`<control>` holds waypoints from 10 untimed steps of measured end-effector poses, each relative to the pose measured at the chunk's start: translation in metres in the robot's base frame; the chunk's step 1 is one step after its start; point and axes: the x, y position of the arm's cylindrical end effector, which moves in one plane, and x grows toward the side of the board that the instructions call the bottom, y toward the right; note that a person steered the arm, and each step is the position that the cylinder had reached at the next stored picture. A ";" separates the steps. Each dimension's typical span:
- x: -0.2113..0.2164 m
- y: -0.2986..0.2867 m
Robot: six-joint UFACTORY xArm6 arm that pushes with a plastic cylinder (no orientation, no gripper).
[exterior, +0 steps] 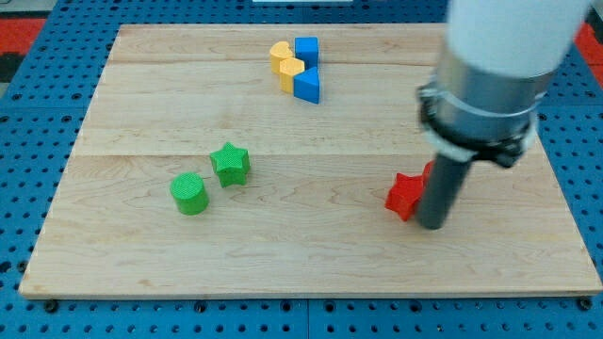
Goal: Push the red circle diagonally to the bottom right side of the blue triangle
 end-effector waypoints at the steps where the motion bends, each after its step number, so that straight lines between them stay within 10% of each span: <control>1: -0.035 0.014; 4: -0.098 -0.045; 6: -0.060 0.041; 8: -0.135 0.063; 10: 0.028 0.042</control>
